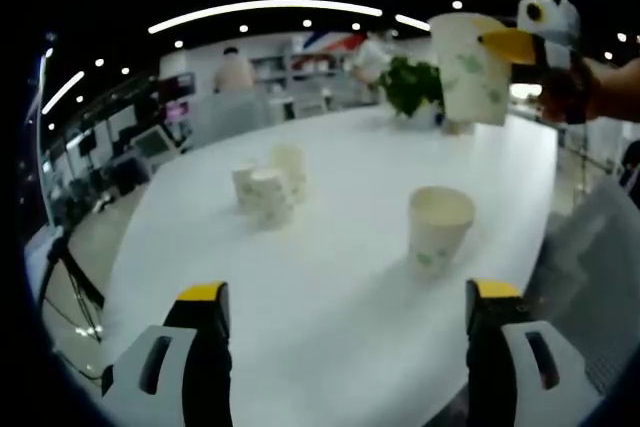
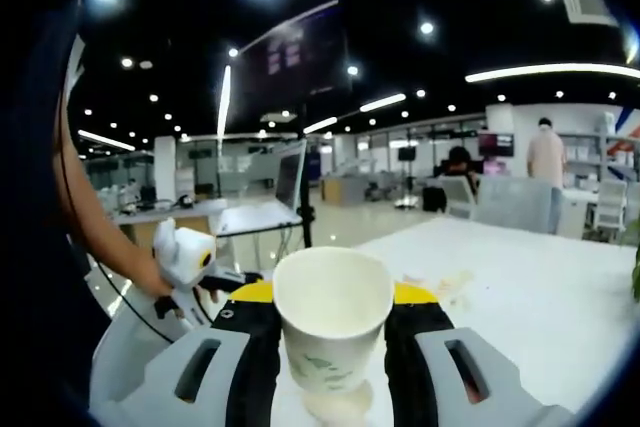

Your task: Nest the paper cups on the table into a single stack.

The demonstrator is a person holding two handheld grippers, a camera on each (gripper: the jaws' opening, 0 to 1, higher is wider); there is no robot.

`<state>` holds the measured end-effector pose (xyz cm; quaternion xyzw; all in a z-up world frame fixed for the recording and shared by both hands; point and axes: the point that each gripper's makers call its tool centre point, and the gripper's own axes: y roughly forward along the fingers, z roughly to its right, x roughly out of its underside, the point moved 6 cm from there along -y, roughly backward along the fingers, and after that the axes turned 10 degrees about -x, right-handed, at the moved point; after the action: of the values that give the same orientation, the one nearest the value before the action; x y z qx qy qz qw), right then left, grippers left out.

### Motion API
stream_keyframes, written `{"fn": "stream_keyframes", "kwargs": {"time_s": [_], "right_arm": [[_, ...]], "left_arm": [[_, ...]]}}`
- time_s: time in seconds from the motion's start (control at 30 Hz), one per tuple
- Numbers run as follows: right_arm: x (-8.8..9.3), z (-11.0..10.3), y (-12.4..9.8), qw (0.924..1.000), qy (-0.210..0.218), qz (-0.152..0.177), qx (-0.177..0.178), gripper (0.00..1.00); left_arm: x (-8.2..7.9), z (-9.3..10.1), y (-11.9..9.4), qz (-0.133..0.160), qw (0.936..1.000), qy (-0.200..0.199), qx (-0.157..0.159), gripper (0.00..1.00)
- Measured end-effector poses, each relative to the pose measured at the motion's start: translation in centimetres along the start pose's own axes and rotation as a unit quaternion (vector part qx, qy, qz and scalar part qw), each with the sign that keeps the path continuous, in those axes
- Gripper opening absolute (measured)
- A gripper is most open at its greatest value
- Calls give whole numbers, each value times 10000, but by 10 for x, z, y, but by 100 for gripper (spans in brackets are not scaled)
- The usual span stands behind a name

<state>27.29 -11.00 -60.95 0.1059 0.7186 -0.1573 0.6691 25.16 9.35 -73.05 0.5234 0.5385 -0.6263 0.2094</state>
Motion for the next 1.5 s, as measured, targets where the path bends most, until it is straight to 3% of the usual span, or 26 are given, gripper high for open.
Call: {"fn": "stream_keyframes", "kwargs": {"time_s": [0.33, 0.8, 1.5], "right_arm": [[2, 1, 1, 10000, -2, -2, 6, 37], [17, 1, 6, 10000, -35, 70, 12, 37], [53, 4, 17, 9999, 16, -16, 128, 38]], "left_arm": [[0, -1, 0, 7, 10000, -20, -9, 97], [0, 0, -1, 23, 10000, -32, -7, 97], [0, 0, -1, 19, 10000, -22, 30, 97]]}}
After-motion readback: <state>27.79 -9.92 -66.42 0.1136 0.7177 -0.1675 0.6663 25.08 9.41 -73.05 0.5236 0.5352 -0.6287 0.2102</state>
